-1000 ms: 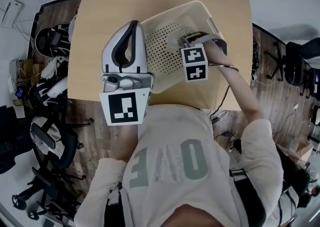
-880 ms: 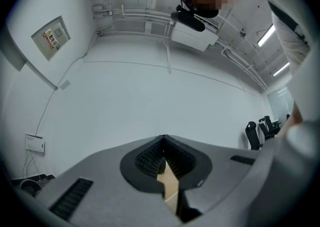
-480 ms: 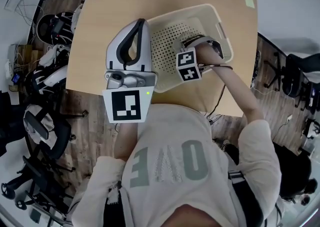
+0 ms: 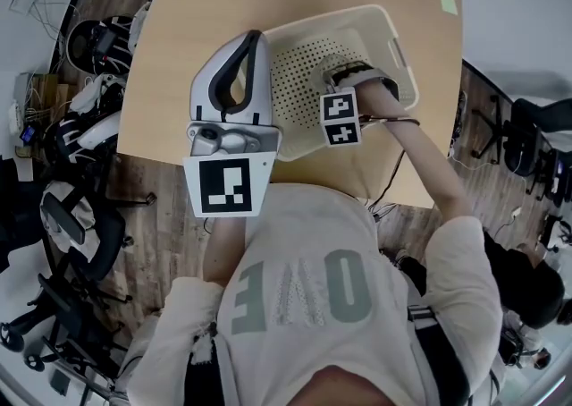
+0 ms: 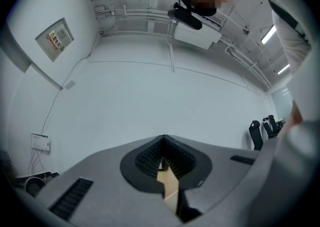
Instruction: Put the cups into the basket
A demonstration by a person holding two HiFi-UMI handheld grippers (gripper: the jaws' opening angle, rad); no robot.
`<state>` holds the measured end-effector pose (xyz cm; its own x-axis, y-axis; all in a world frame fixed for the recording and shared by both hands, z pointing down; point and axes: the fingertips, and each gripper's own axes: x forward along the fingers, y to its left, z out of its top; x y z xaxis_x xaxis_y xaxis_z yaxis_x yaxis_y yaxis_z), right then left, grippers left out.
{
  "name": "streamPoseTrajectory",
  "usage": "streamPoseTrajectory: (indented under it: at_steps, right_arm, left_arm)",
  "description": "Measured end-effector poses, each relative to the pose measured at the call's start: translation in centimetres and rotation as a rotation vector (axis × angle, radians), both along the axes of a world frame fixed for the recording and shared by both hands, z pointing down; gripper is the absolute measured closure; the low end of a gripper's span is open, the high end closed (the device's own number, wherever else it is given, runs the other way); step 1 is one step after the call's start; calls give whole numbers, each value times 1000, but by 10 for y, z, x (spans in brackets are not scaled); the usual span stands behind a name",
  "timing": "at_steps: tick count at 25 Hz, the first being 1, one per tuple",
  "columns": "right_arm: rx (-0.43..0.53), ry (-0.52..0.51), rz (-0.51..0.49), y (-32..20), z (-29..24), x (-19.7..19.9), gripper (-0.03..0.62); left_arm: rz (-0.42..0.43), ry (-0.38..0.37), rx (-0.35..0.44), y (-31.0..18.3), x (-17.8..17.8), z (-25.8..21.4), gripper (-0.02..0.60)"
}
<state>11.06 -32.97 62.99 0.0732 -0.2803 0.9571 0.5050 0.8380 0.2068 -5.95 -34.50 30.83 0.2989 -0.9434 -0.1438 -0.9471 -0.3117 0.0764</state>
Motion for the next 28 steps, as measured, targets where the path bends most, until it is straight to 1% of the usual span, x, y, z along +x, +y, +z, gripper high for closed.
streamPoseTrajectory:
  at_steps: [1, 2, 5, 7, 13, 18, 22, 24, 26, 27, 28]
  right_arm:
    - [-12, -20, 10, 1, -2, -4, 461]
    - [-20, -33, 16, 3, -3, -7, 439]
    - [-24, -44, 18, 5, -6, -9, 421]
    - [-29, -60, 37, 4, -10, -7, 397]
    - [-33, -135, 124, 4, -40, -7, 384]
    - [2, -223, 154, 3, -80, -7, 384]
    - [44, -350, 191, 1, -127, -15, 384]
    - [77, -443, 209, -3, -155, -21, 384]
    - [106, -574, 239, -8, -189, -29, 384]
    - [119, -657, 261, -11, -208, -33, 385]
    - [134, -751, 286, -13, -230, -35, 401]
  left_arm:
    - [0, -1, 2, 0, 0, 0, 577]
    - [0, -2, 4, 0, 1, -1, 577]
    - [1, -2, 11, 2, 4, -5, 577]
    - [2, -4, 13, 3, 5, -6, 577]
    - [7, -15, 24, 6, 8, -9, 577]
    - [24, -30, 44, 4, 17, -17, 577]
    - [49, -36, 67, 3, 27, -26, 577]
    - [66, -44, 76, 2, 35, -31, 577]
    - [80, -51, 84, 1, 43, -36, 577]
    - [86, -54, 88, 0, 46, -38, 577]
    - [91, -57, 91, -1, 50, -41, 577]
